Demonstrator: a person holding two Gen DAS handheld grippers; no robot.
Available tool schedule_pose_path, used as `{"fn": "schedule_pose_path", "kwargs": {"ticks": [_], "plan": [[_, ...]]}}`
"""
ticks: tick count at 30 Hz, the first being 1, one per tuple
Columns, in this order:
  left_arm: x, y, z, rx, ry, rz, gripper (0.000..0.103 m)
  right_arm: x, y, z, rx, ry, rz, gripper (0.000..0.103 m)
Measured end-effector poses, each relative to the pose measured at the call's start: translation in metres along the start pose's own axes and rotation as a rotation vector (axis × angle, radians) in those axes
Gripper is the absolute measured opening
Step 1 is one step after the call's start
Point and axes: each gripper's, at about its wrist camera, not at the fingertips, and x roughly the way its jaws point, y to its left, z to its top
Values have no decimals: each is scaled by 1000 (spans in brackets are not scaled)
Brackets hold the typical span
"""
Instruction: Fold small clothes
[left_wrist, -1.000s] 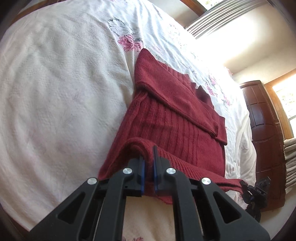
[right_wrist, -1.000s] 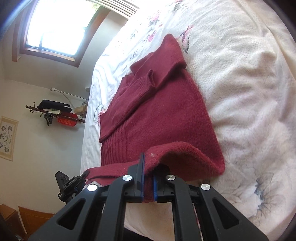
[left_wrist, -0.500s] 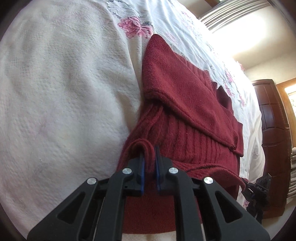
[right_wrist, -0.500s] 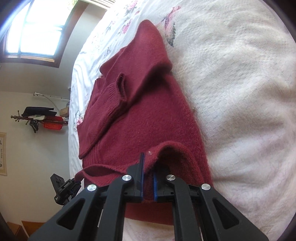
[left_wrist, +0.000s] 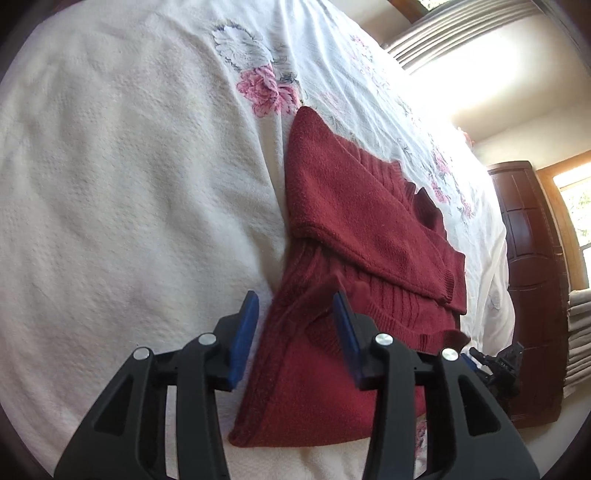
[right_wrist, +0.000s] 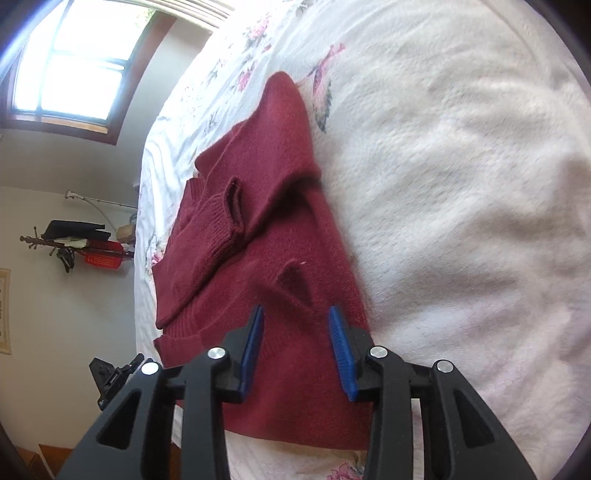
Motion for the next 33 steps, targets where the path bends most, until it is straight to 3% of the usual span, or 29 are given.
{"fn": "schedule_pose_path", "kwargs": {"ticks": [10,14,15,16,19,28,33], "plan": [[49,-50,-4,306,29,188,54,-15,27,-16,-172,8,-89,46],[63,-57,-8,382,20,265,51,-8,34,-22,-214,22,-105,46],[64,-59,-9,404,15,280,44,-6,35,-22,-219,24,-108,46],[65,-61,-10,422,15,289,27,-4,35,-22,-222,27,-110,46],[63,-65,-14,456,-14,322,6,0,34,-22,-223,32,-118,46],[21,-82,-47,534,-152,217,5,5,36,-17,-254,32,-142,46],[51,-72,-44,495,-66,221,6,14,46,-7,-327,28,-199,55]]}}
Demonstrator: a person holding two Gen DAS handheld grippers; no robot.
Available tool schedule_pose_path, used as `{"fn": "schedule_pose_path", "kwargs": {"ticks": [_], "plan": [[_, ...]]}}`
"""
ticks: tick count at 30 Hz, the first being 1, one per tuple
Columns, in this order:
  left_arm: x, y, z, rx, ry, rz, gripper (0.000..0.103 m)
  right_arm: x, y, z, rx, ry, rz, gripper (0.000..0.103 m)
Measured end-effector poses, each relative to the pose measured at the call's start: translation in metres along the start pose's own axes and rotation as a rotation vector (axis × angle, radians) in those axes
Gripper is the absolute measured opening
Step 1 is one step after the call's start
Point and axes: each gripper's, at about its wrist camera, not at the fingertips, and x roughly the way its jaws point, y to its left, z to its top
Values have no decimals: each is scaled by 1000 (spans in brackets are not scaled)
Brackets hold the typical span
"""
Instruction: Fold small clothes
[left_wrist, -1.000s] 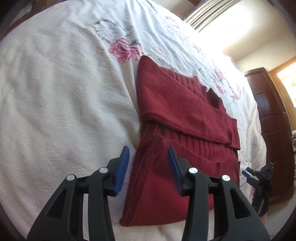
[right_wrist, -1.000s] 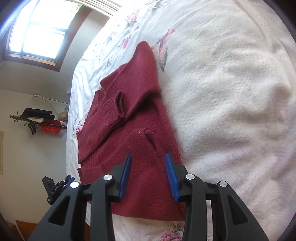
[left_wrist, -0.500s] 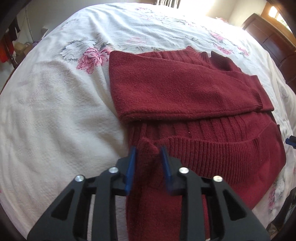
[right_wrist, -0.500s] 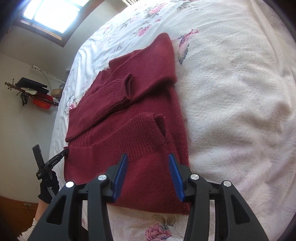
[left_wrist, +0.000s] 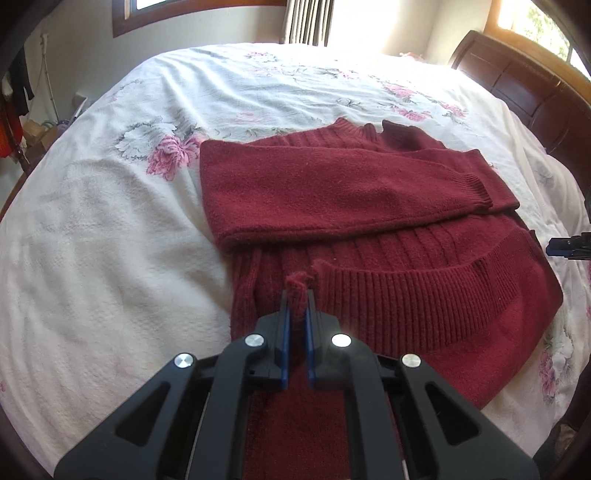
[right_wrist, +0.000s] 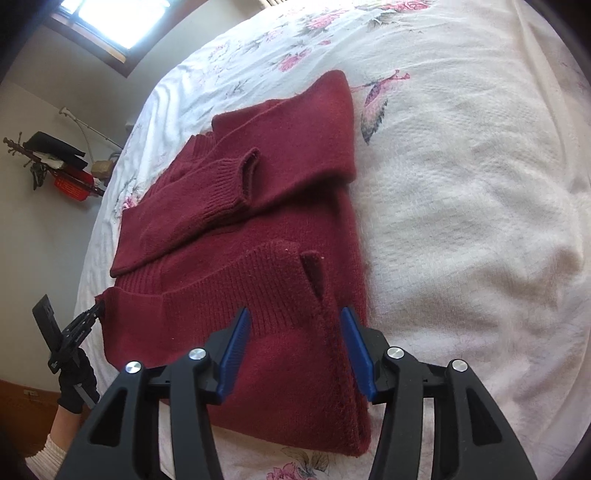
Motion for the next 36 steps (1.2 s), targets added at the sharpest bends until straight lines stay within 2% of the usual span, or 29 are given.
{"fn": "schedule_pose_path", "kwargs": {"ticks": [5,10,12,13,16,18,26,31,36], "plan": [[22,-2,3,2,31,21,10,18,19,14,-146,35,-111,66],[29,-1,5,13,50,41,12,43,31,18,-235,92,-177,67],[29,0,6,13,49,44,11,50,35,14,-263,107,-203,53],[28,0,5,13,43,50,7,50,37,12,-280,100,-211,38],[19,0,3,8,17,52,5,43,39,6,-297,65,-218,11],[11,0,2,-8,-5,37,5,35,38,2,-292,45,-200,7],[-34,-4,1,-26,-101,2,4,-12,32,-10,-238,-39,-86,6],[-66,1,26,-68,-185,-16,4,-45,36,4,-207,-98,-11,6],[-87,1,64,-75,-278,-10,4,-72,50,32,-209,-173,-7,6]]}}
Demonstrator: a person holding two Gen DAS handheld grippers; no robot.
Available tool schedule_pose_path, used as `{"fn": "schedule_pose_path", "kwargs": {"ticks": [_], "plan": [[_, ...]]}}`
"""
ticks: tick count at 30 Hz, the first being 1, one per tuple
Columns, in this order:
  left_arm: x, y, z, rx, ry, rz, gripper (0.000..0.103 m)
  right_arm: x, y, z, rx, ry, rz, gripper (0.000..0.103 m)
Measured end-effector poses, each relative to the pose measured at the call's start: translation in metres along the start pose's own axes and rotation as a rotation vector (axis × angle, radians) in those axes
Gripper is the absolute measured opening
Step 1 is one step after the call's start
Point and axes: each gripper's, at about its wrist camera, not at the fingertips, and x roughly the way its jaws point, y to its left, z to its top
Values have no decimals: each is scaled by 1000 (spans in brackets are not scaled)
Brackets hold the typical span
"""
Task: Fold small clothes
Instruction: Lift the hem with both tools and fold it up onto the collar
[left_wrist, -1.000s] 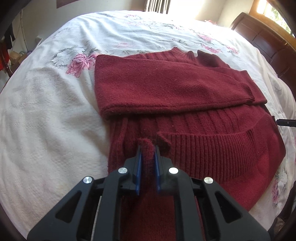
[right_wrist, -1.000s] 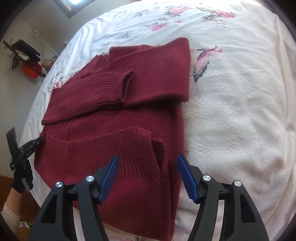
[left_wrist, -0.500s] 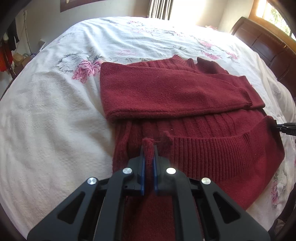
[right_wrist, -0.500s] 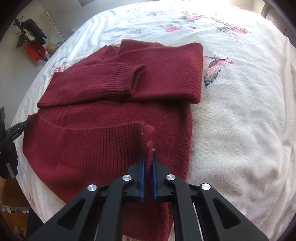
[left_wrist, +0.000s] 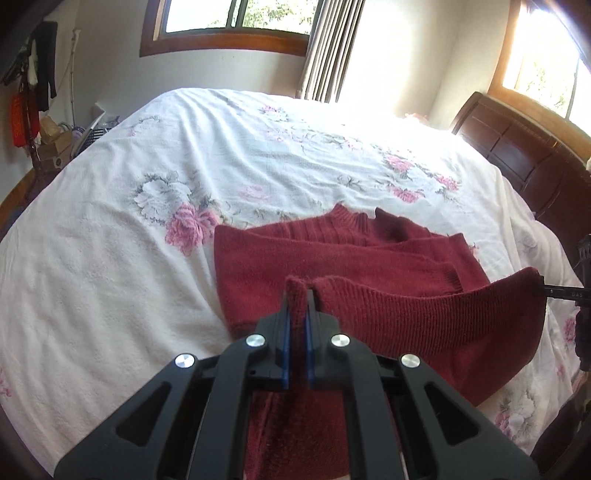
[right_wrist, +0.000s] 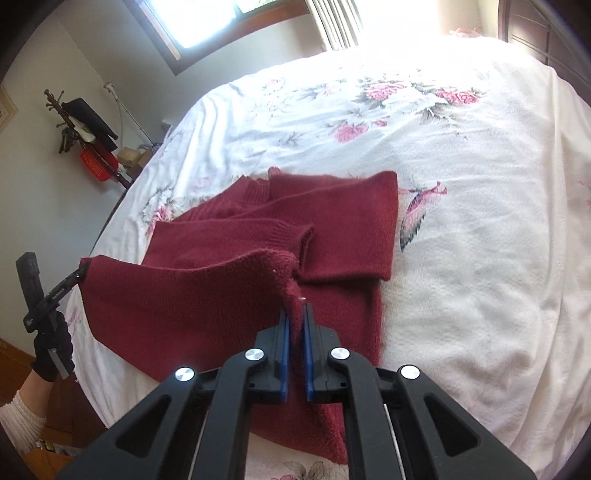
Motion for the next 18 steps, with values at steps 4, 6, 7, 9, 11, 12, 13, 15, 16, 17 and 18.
{"fn": "schedule_pose_path", "kwargs": {"ticks": [4,6,7,9,11,12,13,15,16,17,18], "plan": [[13,4,40,-33,-49,16,4,0,9,39,-2,-43,-18,6],[24,10,60,-60,-59,21,4,5,14,60,5,-58,-25,6],[31,12,70,-73,-63,24,4,7,14,72,10,-64,-32,6],[47,18,89,-86,-72,46,4,14,12,93,18,-74,-46,6],[65,23,104,-99,-66,58,4,21,9,110,21,-79,-76,6],[75,25,110,-104,-62,61,4,26,7,118,25,-80,-87,6],[83,27,115,-109,-55,60,4,32,5,126,34,-80,-97,6],[102,29,122,-100,-46,73,4,45,-2,139,60,-71,-103,6],[111,28,125,-88,-39,82,4,53,-4,143,70,-64,-105,6],[121,28,125,-75,-29,93,4,61,-5,148,73,-55,-114,6],[129,27,125,-65,-20,103,4,68,-6,150,72,-46,-127,6]]}}
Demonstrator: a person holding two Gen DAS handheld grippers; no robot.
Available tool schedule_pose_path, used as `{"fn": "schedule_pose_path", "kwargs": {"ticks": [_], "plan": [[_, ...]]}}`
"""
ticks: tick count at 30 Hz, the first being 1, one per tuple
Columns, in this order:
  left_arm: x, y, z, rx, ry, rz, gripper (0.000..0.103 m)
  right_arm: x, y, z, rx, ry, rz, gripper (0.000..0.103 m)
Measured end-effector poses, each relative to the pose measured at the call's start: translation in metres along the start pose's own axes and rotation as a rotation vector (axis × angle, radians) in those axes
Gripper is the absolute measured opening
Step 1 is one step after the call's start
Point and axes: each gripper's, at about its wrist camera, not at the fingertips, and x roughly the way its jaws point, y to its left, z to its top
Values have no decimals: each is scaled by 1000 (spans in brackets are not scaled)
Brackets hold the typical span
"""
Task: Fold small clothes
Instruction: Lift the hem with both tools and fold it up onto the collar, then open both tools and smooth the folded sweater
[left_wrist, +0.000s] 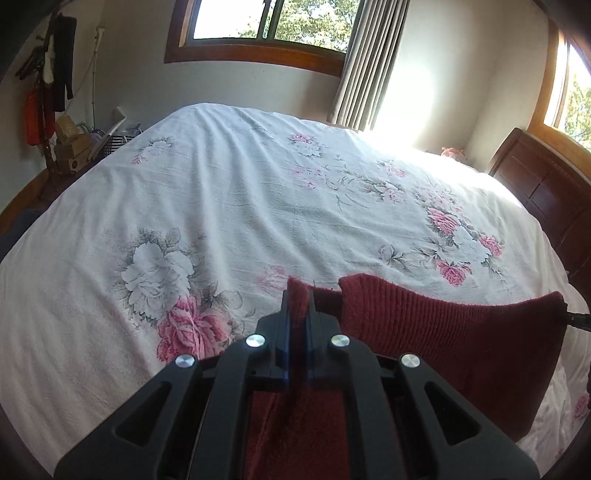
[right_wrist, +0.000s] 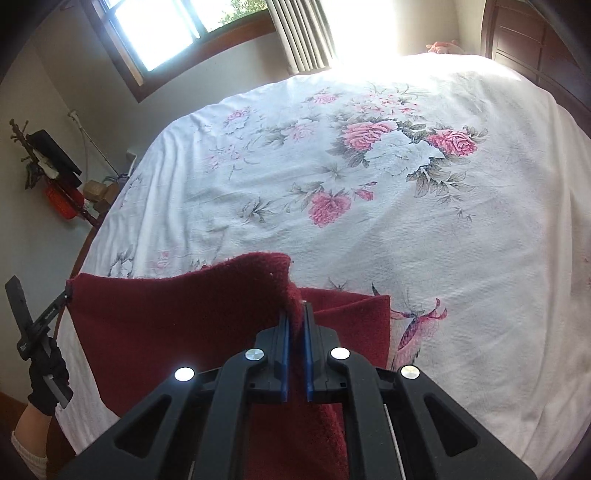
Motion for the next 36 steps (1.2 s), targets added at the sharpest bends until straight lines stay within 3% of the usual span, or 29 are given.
{"fn": "schedule_pose_path", "kwargs": {"ticks": [11,18,21,25,29,33,36], "plan": [[77,1,-22,85,79,87,5,81,-8,-1,28,93,-103,6],[102,28,-28,-12,133,162,11,114,-22,-9,71,144,-165,8],[98,40,-26,-41,124,215,11,120,-21,-11,57,155,-226,21],[78,35,-27,9,95,192,11,109,-24,-16,61,150,-193,26],[48,5,-45,124,92,104,11,80,-30,-32,77,148,-100,26],[19,-18,-81,158,169,-23,19,49,-37,-68,65,186,-39,32],[1,-22,-114,130,233,-63,29,33,-44,-107,42,239,-50,44]]}}
